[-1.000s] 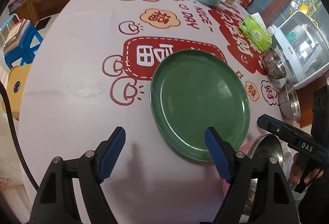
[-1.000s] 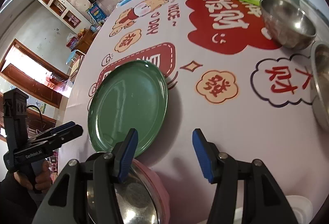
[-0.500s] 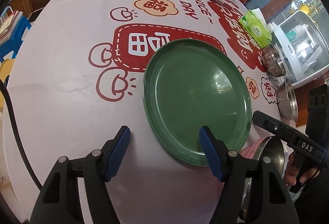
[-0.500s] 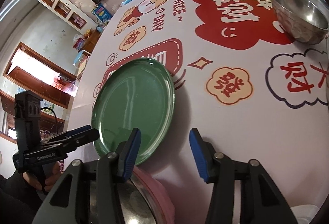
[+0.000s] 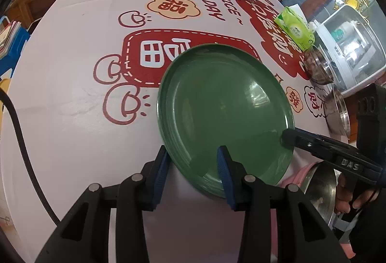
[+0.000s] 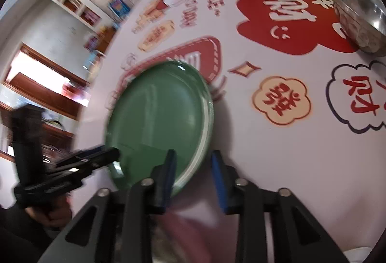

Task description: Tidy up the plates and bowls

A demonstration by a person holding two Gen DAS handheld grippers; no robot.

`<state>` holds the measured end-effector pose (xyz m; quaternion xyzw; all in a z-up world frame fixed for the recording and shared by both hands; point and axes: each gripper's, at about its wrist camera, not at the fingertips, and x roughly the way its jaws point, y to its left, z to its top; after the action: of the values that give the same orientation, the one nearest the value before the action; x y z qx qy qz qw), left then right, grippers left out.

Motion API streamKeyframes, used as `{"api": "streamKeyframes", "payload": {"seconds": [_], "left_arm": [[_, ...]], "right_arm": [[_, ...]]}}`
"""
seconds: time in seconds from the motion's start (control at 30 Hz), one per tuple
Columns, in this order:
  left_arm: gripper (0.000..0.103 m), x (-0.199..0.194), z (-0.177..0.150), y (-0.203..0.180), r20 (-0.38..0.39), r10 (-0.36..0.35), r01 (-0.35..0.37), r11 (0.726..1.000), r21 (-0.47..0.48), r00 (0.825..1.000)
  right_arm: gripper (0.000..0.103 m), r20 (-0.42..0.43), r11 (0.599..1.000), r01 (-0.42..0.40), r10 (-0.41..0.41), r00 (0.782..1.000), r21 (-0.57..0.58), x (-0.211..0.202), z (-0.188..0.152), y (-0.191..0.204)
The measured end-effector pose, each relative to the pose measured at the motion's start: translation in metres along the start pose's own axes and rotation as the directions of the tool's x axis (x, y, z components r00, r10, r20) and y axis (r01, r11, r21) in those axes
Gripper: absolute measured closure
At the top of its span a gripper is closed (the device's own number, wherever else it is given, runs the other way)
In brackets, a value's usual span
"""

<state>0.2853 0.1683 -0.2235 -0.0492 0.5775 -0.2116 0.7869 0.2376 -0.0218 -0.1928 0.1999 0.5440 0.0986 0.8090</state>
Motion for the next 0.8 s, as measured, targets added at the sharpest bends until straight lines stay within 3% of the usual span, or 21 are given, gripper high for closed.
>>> {"api": "streamKeyframes", "payload": {"seconds": [0.53, 0.8], "left_arm": [[0.078, 0.000, 0.001, 0.001, 0.003, 0.039, -0.039, 0.998, 0.040, 0.999], [0.080, -0.011, 0.000, 0.009, 0.036, 0.034, -0.033, 0.999, -0.013, 0.999]], "right_arm": [[0.091, 0.015, 1.000, 0.022, -0.022, 1.000, 0.004, -0.002, -0.002, 0.003], [0.091, 0.105, 0.999, 0.003, 0.000, 0.995, -0.032, -0.017, -0.003, 0.017]]}}
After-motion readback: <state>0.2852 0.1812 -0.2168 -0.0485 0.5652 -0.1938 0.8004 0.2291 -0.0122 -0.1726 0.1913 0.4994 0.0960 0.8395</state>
